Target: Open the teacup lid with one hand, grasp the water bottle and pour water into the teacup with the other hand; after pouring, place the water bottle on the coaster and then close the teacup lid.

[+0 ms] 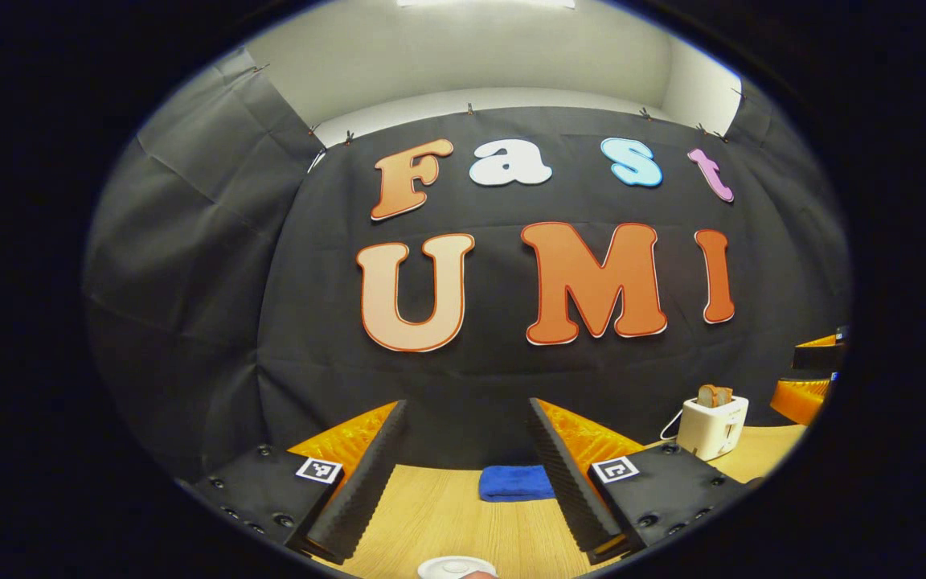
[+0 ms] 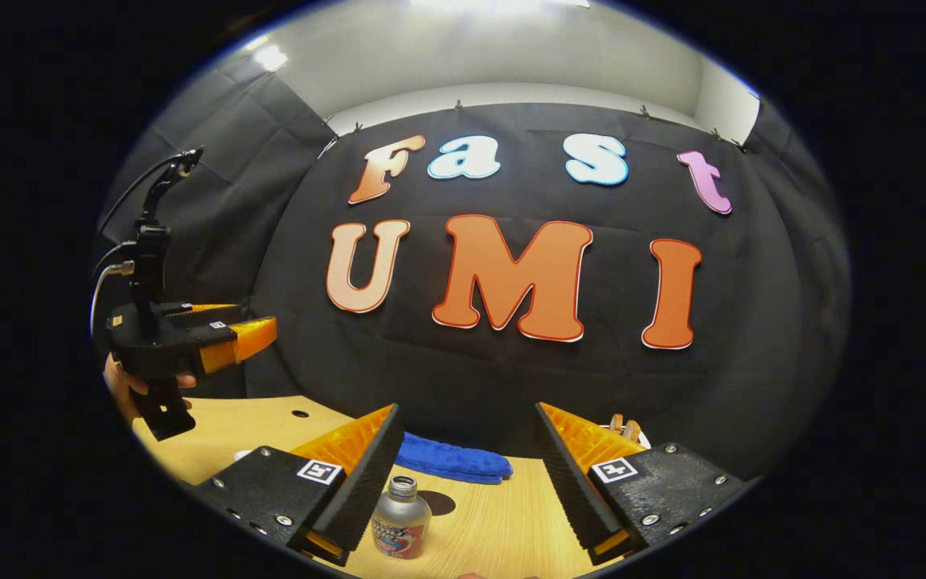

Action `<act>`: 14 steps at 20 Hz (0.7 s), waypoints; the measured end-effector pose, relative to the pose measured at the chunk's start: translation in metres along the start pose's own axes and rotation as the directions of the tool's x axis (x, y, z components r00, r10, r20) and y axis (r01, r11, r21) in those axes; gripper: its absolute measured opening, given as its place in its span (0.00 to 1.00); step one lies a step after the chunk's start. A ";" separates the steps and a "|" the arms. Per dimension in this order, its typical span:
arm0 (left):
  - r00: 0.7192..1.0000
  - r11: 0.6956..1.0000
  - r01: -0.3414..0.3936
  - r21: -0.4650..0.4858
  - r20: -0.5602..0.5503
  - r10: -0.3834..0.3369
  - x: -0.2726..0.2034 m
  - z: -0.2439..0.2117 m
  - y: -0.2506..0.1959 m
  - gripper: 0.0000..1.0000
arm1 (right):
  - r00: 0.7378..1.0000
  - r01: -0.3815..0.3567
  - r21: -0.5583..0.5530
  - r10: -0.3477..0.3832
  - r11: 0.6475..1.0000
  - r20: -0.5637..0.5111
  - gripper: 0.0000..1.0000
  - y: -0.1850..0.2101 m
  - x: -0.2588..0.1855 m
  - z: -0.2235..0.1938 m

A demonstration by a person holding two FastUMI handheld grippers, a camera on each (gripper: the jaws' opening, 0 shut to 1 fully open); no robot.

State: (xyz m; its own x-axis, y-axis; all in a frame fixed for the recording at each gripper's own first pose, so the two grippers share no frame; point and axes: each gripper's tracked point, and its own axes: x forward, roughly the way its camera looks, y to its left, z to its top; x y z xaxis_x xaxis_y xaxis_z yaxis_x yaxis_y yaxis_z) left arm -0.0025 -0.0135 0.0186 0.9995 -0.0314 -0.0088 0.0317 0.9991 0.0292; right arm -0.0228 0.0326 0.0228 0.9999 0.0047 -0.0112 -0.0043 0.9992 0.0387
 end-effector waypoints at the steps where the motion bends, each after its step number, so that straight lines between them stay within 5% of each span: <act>1: 1.000 1.000 0.008 0.001 -0.002 -0.008 -0.002 0.000 -0.001 0.97 | 1.000 -0.008 0.031 0.008 0.999 -0.005 0.97 0.002 -0.001 -0.001; 5: 1.000 1.000 0.011 0.007 -0.015 -0.011 -0.005 -0.003 0.002 0.94 | 0.997 -0.083 0.231 0.082 0.969 0.011 0.96 0.012 -0.007 0.001; 6: 1.000 1.000 0.014 0.010 -0.023 -0.014 -0.005 -0.007 0.003 1.00 | 0.997 -0.082 0.242 0.081 0.967 0.013 0.96 0.008 -0.008 0.001; 8: 0.999 1.000 0.013 0.014 -0.038 -0.013 -0.005 -0.011 0.004 0.94 | 0.998 -0.058 0.224 0.056 0.973 0.018 0.96 -0.002 -0.007 0.000; 14: 0.998 1.000 -0.005 0.028 -0.070 0.007 -0.007 -0.024 0.011 1.00 | 0.998 -0.057 0.125 0.060 0.991 -0.021 0.91 0.006 0.001 -0.025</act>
State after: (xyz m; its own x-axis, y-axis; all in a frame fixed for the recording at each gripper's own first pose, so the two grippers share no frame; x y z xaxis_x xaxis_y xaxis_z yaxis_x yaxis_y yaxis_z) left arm -0.0094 -0.0012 -0.0052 0.9967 -0.0225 -0.0784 0.0270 0.9980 0.0569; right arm -0.0223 0.0397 -0.0016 0.9974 0.0658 -0.0293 -0.0602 0.9847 0.1634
